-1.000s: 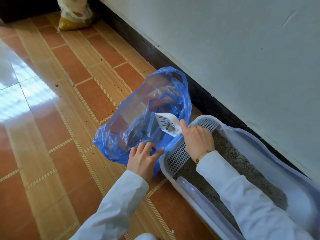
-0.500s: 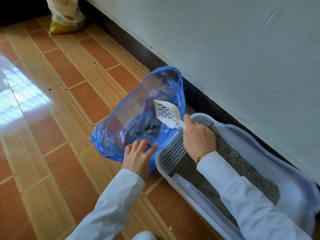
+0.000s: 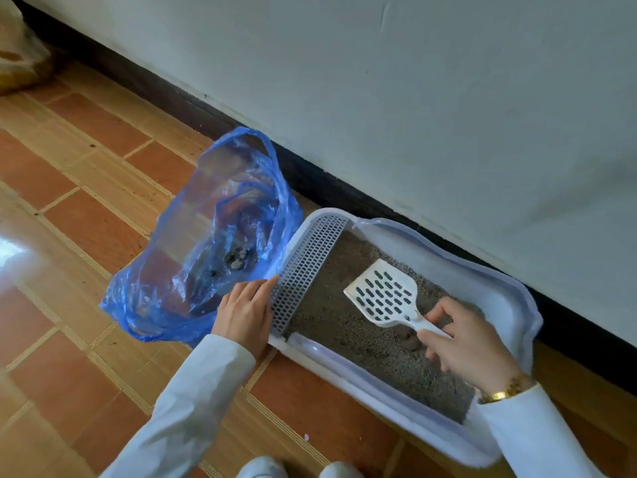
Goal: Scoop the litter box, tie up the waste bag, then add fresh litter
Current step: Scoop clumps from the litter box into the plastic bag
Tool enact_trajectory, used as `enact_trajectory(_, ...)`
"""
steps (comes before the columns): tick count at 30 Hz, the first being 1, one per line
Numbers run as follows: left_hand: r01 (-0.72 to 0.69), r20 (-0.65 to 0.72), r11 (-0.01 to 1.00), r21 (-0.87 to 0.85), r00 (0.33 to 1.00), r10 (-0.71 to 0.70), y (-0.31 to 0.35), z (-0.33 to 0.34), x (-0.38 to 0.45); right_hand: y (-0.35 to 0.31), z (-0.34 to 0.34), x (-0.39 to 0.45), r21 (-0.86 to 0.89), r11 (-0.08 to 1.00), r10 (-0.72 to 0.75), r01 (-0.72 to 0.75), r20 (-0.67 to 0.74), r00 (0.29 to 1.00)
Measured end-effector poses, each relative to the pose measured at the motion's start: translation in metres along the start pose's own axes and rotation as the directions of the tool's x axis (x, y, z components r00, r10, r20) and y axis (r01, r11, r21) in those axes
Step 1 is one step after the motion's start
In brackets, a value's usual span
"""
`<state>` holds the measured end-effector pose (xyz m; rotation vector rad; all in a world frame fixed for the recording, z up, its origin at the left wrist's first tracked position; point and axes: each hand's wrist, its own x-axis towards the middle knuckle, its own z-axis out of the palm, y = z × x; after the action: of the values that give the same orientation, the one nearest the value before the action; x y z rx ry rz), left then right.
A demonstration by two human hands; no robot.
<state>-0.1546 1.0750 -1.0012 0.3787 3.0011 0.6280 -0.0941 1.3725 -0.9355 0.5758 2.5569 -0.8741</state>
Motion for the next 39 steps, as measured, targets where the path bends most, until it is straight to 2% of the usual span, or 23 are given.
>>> enact_trajectory(4, -0.071, 0.0, 0.997, 0.026, 0.997, 0.071, 0.005, 0.006, 0.003, 0.037, -0.008, -0.009, -0.066, 0.978, 0.201, -0.197, 0.049, 0.978)
enact_trajectory(8, -0.135, -0.005, 0.991, 0.009, 0.991, 0.136, 0.005, 0.012, 0.005, 0.048, -0.004, -0.008, -0.108, 0.964, 0.248, -0.242, 0.043, 0.968)
enact_trajectory(23, -0.204, -0.084, 0.979, -0.026, 0.976, 0.201, 0.002, 0.017, 0.005, -0.012, 0.034, 0.052, -0.012, 0.996, 0.088, -0.088, 0.044, 0.995)
enact_trajectory(27, -0.219, -0.111, 0.975, -0.023, 0.97, 0.215, -0.001, 0.017, 0.005, -0.02, 0.054, 0.068, 0.077, 0.994, 0.074, -0.077, 0.042, 0.996)
enact_trajectory(30, -0.223, -0.115, 0.975, -0.005, 0.969, 0.221, -0.003, 0.016, 0.004, -0.014, 0.063, 0.072, 0.235, 0.968, 0.074, -0.085, 0.054, 0.996)
enact_trajectory(39, -0.206, -0.099, 0.978, -0.006, 0.974, 0.205, -0.002, 0.015, 0.003, 0.021, 0.044, 0.038, 0.438, 0.899, 0.033, -0.025, -0.011, 0.999)
